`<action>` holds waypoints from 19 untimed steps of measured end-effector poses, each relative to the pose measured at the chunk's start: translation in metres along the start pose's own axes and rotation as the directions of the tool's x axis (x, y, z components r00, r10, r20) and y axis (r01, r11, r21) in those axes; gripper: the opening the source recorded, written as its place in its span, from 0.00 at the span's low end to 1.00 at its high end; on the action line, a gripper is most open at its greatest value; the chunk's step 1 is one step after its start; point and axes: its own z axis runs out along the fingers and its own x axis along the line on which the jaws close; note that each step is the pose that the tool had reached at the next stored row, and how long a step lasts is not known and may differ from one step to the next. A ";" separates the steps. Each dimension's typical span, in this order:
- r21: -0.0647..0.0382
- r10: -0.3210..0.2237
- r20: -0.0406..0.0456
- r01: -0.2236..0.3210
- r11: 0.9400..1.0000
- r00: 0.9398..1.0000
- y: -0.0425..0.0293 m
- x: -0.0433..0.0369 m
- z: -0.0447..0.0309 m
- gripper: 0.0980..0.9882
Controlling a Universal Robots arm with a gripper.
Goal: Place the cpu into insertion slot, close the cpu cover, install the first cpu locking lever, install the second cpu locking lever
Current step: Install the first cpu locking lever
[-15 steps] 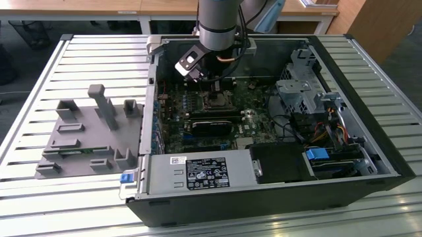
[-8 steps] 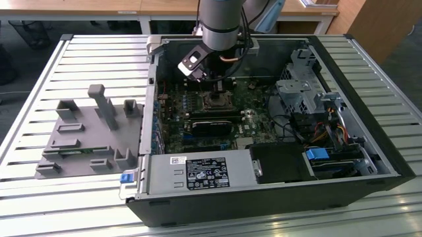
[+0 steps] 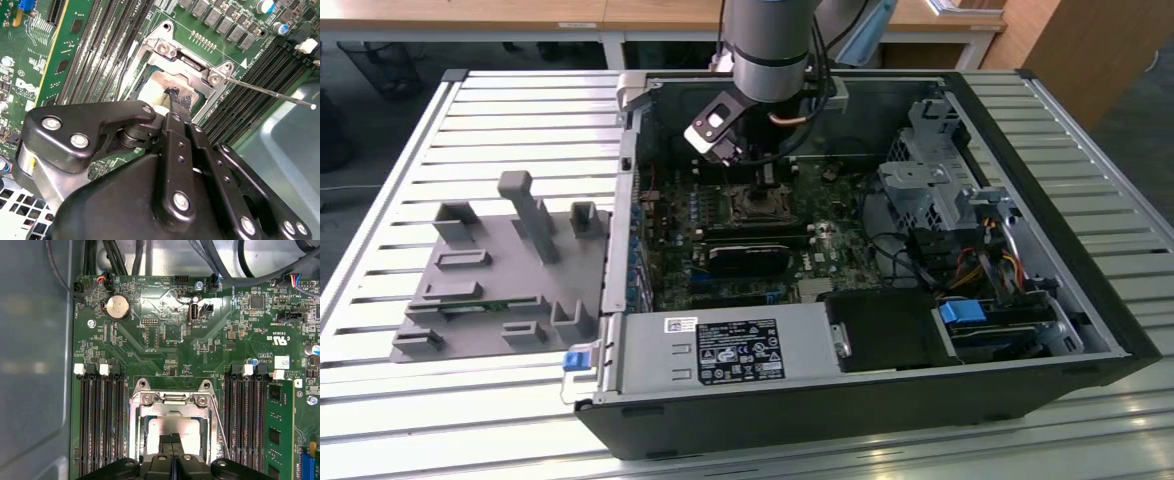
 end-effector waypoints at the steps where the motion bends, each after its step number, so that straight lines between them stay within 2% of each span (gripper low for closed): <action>1: 0.000 0.000 0.000 0.000 1.000 1.000 0.0001 0.0000 0.0000 0.01; 11: 0.000 0.000 0.000 0.000 1.000 1.000 0.0004 0.0001 -0.0042 0.01; 19: 0.000 0.000 0.000 0.000 1.000 1.000 0.0007 0.0004 -0.0178 0.01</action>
